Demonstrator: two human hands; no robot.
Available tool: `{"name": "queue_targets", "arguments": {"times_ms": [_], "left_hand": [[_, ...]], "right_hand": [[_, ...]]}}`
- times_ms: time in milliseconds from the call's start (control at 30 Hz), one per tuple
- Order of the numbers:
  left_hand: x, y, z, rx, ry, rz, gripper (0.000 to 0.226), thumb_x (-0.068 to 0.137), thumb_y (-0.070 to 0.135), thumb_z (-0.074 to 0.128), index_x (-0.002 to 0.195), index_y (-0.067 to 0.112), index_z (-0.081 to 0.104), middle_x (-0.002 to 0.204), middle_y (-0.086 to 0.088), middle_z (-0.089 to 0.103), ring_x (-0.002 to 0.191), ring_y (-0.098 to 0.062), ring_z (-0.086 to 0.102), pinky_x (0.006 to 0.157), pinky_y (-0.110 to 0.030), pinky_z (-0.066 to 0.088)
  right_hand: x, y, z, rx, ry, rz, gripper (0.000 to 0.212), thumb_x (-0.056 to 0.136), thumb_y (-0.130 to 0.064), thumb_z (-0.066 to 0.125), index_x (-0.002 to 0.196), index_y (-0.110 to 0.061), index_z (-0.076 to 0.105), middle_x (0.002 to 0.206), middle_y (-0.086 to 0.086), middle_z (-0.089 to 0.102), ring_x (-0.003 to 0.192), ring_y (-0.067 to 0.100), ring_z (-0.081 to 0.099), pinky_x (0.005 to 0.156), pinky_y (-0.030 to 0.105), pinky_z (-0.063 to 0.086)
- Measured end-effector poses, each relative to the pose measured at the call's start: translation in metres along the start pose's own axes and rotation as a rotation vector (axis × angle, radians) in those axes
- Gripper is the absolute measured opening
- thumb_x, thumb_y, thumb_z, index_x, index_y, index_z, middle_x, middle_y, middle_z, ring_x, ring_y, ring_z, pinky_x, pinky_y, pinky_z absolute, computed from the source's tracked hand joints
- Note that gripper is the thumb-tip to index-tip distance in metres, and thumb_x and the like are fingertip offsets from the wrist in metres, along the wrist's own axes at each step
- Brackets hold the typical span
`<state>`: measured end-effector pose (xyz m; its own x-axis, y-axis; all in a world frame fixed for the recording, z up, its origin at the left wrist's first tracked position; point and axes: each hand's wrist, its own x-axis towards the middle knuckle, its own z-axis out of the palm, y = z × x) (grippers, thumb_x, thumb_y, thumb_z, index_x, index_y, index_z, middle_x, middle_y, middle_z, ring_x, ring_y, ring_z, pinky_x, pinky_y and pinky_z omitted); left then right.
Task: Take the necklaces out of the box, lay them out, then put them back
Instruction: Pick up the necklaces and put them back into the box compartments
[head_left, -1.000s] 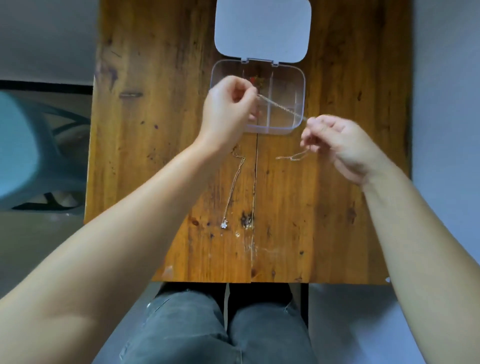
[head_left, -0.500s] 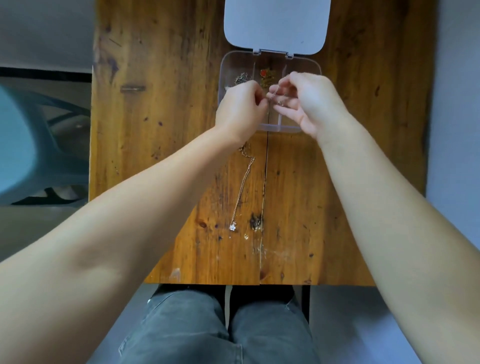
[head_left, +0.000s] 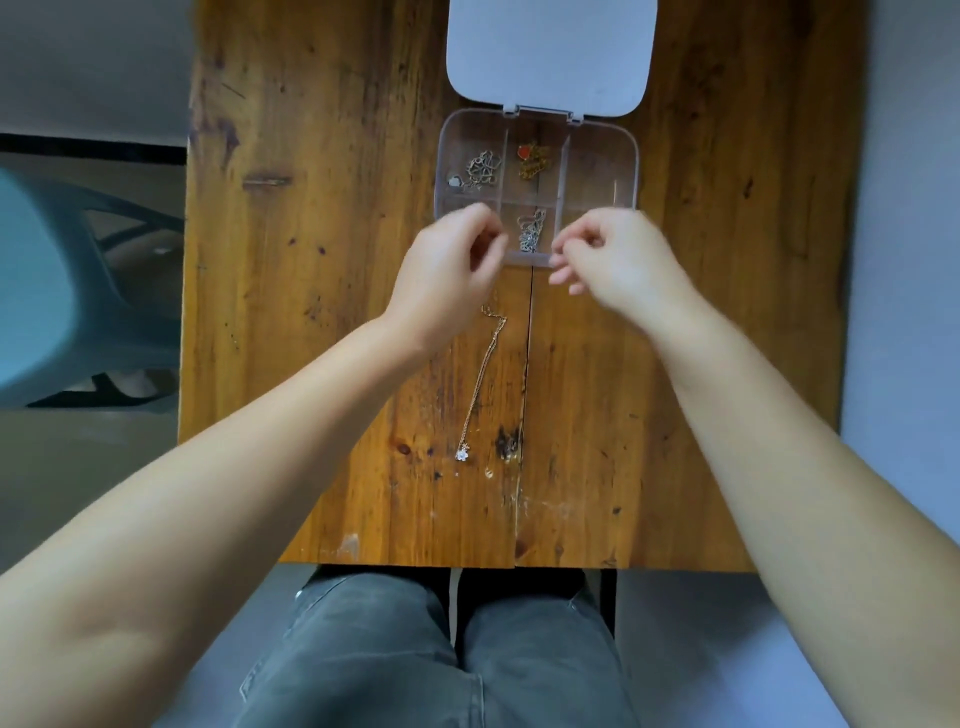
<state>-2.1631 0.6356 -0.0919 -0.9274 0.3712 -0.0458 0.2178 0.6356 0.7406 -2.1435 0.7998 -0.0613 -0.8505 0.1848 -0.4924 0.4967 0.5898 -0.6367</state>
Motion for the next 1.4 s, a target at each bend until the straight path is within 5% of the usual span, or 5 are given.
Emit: {"name": "queue_targets", "arguments": {"times_ms": [300,500,867,1000,1400], "left_hand": [[-0.17,-0.026,0.036,0.414,-0.323,-0.229,0.028,0.086,0.045,0.055,0.094,0.019,0.05,0.092,0.0,0.058,0.085,-0.019,0.054,0.074,-0.034,0.049],[-0.186,-0.028,0.052,0.455,-0.228,-0.147,0.012,0.088,0.021,0.059,0.087,0.009,0.06,0.088,-0.009,0.06,0.082,-0.03,0.056,0.07,-0.041,0.045],[-0.169,-0.016,0.062,0.41,-0.168,-0.186,0.02,0.09,0.026,0.058,0.101,0.01,0.058,0.101,-0.009,0.061,0.096,-0.026,0.054,0.084,-0.038,0.042],[-0.168,-0.013,0.057,0.341,-0.165,-0.159,0.013,0.091,0.015,0.055,0.1,0.007,0.061,0.097,-0.011,0.063,0.091,-0.026,0.057,0.084,-0.039,0.044],[-0.133,0.088,0.108,0.095,-0.261,0.281,0.011,0.084,0.004,0.06,0.096,0.003,0.059,0.084,-0.012,0.058,0.07,-0.024,0.052,0.055,-0.031,0.046]], "right_hand": [[-0.019,0.031,0.092,-0.478,0.047,-0.209,0.034,0.093,-0.033,0.055,0.119,-0.012,0.054,0.12,0.009,0.057,0.11,0.027,0.054,0.089,0.039,0.043],[-0.012,0.033,0.101,-0.605,0.114,-0.279,0.02,0.099,-0.021,0.044,0.109,-0.009,0.057,0.112,0.01,0.06,0.101,0.027,0.055,0.084,0.038,0.041],[-0.023,0.039,0.086,-0.193,-0.018,-0.201,0.009,0.099,-0.019,0.043,0.091,-0.016,0.046,0.094,0.0,0.054,0.086,0.02,0.054,0.082,0.042,0.049],[-0.023,0.04,0.083,0.033,-0.02,-0.107,0.01,0.099,-0.017,0.041,0.094,-0.014,0.05,0.088,-0.004,0.063,0.08,0.014,0.061,0.062,0.023,0.049],[-0.035,0.09,-0.045,0.836,0.298,0.084,0.018,0.095,-0.012,0.052,0.096,-0.02,0.067,0.095,0.001,0.069,0.091,0.015,0.067,0.077,0.022,0.056]]}}
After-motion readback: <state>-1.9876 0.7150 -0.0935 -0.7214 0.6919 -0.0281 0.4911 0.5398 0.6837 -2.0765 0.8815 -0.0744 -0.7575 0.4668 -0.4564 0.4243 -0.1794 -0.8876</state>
